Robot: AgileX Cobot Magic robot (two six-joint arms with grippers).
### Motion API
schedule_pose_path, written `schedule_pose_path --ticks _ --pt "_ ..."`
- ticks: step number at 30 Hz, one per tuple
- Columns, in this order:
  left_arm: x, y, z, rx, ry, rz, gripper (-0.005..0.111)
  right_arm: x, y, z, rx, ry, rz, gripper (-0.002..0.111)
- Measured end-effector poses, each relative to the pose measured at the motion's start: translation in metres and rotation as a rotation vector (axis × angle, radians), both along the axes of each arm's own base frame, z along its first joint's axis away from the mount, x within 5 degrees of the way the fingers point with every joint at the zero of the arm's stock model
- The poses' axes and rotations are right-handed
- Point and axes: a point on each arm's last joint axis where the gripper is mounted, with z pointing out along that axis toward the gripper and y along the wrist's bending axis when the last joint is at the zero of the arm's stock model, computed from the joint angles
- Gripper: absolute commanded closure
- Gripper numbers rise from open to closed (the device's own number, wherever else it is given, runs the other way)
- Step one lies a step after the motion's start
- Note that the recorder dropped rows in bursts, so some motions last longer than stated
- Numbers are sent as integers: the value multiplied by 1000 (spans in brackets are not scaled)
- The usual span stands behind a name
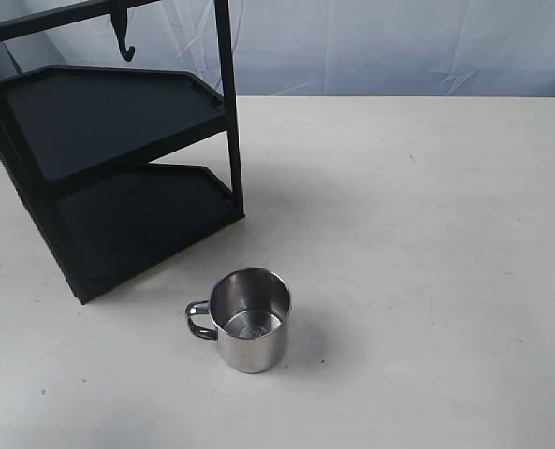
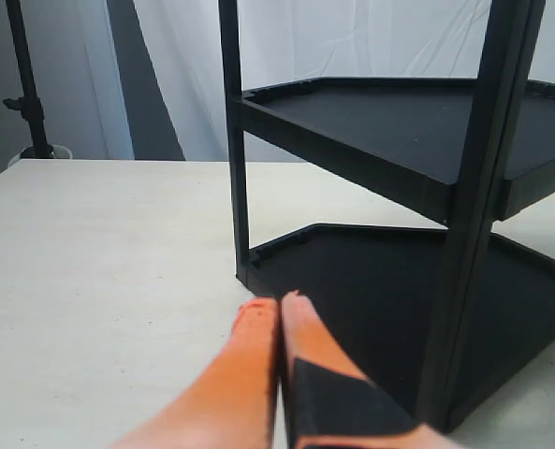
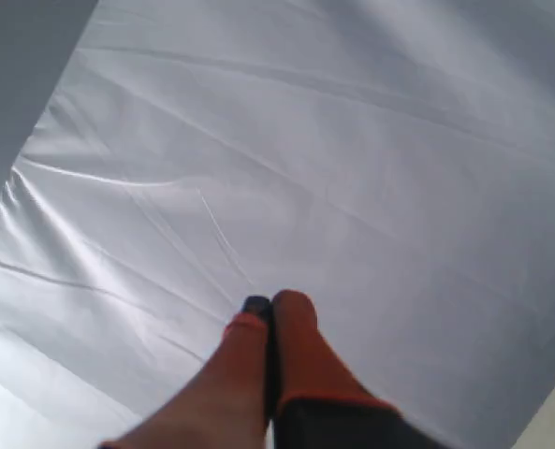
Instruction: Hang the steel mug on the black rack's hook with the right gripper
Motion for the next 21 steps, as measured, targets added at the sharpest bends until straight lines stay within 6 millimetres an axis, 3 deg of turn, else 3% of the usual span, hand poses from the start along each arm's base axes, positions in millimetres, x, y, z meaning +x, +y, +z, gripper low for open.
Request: schedule_pose_path --ticks 3,6,10,12,15,17,21 --pt "0 0 0 0 0 0 105 11 10 32 -102 109 82 109" --pt "0 0 0 0 0 0 105 31 20 66 -316 269 147 109" --pt "0 0 0 0 0 0 105 76 28 108 -619 618 279 109" --pt "0 0 0 0 0 0 105 99 31 117 -723 771 363 109" --pt "0 0 0 0 0 0 105 135 35 122 -821 957 509 109" --pt "0 0 0 0 0 0 105 161 38 114 -835 1064 607 109" --pt "0 0 0 0 0 0 105 200 53 80 -851 1232 779 109"
